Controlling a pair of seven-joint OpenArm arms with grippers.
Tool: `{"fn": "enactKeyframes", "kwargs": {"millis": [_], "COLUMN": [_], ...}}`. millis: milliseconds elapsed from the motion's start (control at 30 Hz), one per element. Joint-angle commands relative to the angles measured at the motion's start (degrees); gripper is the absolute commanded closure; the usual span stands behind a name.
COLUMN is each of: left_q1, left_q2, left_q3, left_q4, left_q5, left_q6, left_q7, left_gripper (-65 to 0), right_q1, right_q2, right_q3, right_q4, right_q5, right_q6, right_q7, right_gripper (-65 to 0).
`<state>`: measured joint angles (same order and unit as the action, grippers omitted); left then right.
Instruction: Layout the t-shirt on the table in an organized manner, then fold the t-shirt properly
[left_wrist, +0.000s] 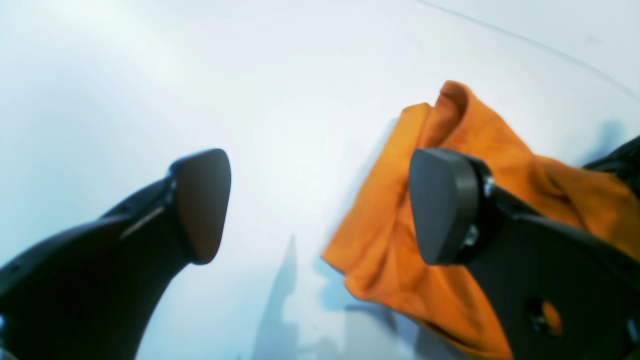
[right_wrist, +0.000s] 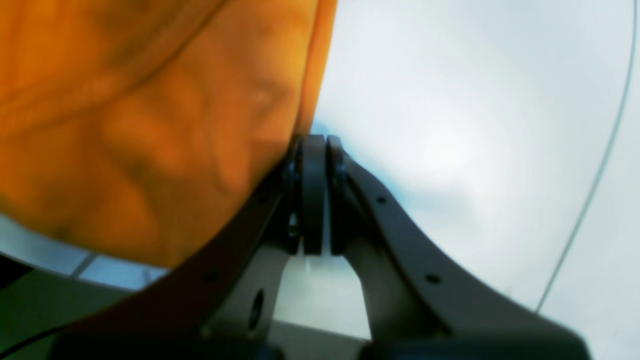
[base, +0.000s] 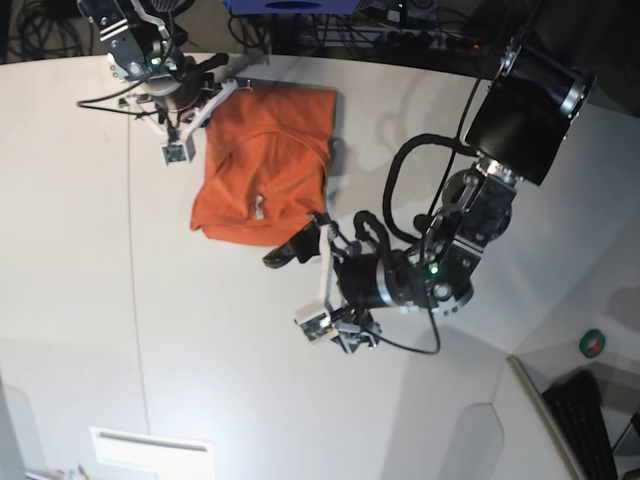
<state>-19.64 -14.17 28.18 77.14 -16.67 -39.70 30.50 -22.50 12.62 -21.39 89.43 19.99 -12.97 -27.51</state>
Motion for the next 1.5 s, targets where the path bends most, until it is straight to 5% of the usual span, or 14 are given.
{"fn": "enactKeyframes", "kwargs": {"millis": [0,100,267,500,667,867,1100,1467], "left_q1": [0.78,8.78,22.32,34.98,41.40,42.98,44.12,45.18], "left_q2": [-1.69,-4.07,-5.39,-5.03,-3.45,-3.80,-3.80,-3.63], "left_q3": [-2.38,-9.50,-23.39,-30.87,-36.76,-42.12,-44.67,-45.28], "left_q4": [2.55,6.42,8.88,10.55,8.97,8.26,8.26,8.88], "left_q5": [-0.70,-0.78,-0.78,-0.87,-3.42,-10.81,-11.07,-11.25], "left_q6": [-0.30,-0.30,-0.30,-0.30,-0.30,-0.30,-0.30,-0.30], "left_q7": [-0.83,-1.01,-1.27,-1.62,-10.94,-10.24,-10.33,-10.33], "left_gripper": [-52.0,-40.0,0.0,0.0,0.0,0.0,0.0,0.0], "right_q1": [-0.22,-0.22,-2.69,-8.05,-8.75,-3.56,-1.98,-7.43], "right_q2": [0.43,0.87,1.49,1.75,1.84,1.49,1.66,1.84], "right_q3": [-0.02,1.30,7.28,8.42,4.64,-0.90,-0.81,-1.78], "right_q4": [1.08,1.08,2.66,14.44,20.33,13.74,5.39,15.67], "right_q5": [0.54,0.54,0.54,0.45,0.45,0.45,0.54,0.45], "right_q6": [0.44,0.44,0.44,0.80,0.88,0.88,0.88,0.88], "right_q7": [-0.41,-0.41,-0.23,-0.14,-0.14,-0.14,3.64,4.78], "right_gripper": [0.0,0.0,0.0,0.0,0.0,0.0,0.0,0.0]}}
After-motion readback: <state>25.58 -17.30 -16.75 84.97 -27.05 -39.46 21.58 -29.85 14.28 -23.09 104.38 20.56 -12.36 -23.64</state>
